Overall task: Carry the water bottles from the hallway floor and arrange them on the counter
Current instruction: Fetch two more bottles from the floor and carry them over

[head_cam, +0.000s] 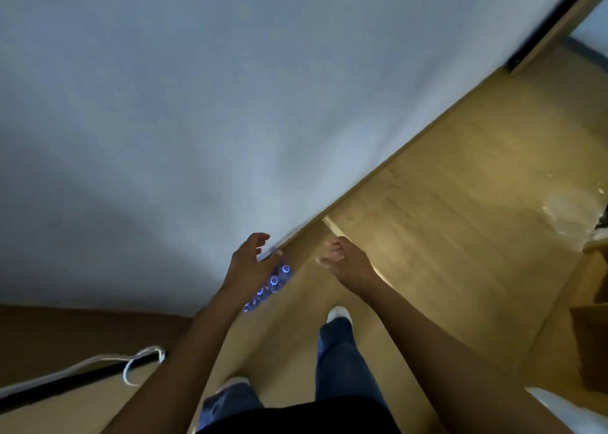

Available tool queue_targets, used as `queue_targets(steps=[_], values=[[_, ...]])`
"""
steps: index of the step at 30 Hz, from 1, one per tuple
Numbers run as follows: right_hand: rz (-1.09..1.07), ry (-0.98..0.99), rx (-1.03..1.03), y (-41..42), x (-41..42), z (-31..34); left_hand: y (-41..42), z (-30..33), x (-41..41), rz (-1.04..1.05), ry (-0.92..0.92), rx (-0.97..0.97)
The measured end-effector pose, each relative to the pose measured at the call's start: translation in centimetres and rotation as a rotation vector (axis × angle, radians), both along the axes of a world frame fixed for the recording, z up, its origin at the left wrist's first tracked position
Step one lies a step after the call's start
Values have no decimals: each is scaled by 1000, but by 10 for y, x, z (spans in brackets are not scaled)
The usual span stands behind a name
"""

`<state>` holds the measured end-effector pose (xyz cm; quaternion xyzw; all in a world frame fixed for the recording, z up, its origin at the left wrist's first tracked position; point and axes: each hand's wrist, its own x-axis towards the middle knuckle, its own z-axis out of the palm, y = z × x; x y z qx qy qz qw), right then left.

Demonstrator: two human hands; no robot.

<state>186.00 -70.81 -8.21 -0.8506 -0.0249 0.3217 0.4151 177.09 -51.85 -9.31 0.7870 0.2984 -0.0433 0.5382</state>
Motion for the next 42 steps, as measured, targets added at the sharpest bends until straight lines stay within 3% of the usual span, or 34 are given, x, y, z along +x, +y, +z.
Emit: queue_targets(steps=[4,9,18,30,42], values=[[240,27,-38,1,69,-7,-18,-9,27,208,37,4],[391,59,-61,9,128,-20,-26,-27,39,435,101,8],[551,105,-140,25,150,-83,-28,-95,21,670,187,35],[550,231,-153,10,128,-274,-73,-277,5,710,194,-15],[617,200,-146,25,143,-533,-85,-528,30,753,148,-14]])
